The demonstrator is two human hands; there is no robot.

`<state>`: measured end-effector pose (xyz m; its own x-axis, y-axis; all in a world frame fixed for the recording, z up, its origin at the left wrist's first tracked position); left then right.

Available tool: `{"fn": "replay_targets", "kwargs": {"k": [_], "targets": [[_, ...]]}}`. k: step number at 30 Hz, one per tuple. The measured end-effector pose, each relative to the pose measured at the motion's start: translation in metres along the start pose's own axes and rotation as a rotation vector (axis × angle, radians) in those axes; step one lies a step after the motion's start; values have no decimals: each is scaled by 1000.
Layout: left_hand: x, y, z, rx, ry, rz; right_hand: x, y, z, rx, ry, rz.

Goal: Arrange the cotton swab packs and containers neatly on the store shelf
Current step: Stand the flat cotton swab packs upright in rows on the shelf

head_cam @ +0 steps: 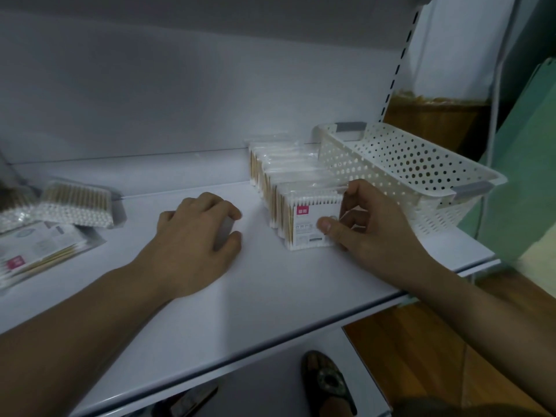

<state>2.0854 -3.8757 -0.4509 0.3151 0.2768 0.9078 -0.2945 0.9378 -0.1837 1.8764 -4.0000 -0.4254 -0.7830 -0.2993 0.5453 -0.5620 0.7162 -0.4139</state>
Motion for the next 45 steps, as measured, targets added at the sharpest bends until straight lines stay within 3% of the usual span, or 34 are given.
{"fn": "replay_targets", "kwargs": {"k": [13, 20, 25, 30, 34, 39, 41, 45], "targets": [[0, 0, 2, -9, -41, -21, -3, 1, 0, -31, 64, 27], [14, 12, -2, -107, -380, -164, 14, 16, -61, 236, 219, 199], [67, 47, -33, 22, -496, -99, -35, 12, -120, 391, 278, 57], [114, 81, -73, 172, -493, -5, -120, -19, -161, 404, 244, -146], [128, 112, -98, 247, -464, 3, -206, -46, -174, 420, 372, -449], [130, 131, -111, 270, -416, 37, -279, -67, -185, 442, 418, -613], [133, 131, -113, 275, -386, 76, -286, -73, -184, 431, 418, -588], [144, 129, -117, 254, -235, 237, -252, -80, -189, 390, 278, -340]]}}
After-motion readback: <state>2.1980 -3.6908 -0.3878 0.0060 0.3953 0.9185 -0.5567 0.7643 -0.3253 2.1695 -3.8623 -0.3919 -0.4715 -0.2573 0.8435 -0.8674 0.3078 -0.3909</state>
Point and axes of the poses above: each hand's wrist, its own y-axis away from the middle knuckle, its own x-axis out of the back of the hand, z = x × y, the point moved 9 cm from there along -y, towards the middle knuckle, and after that the axes turned 3 degrees about y, right-handed, at the moved point
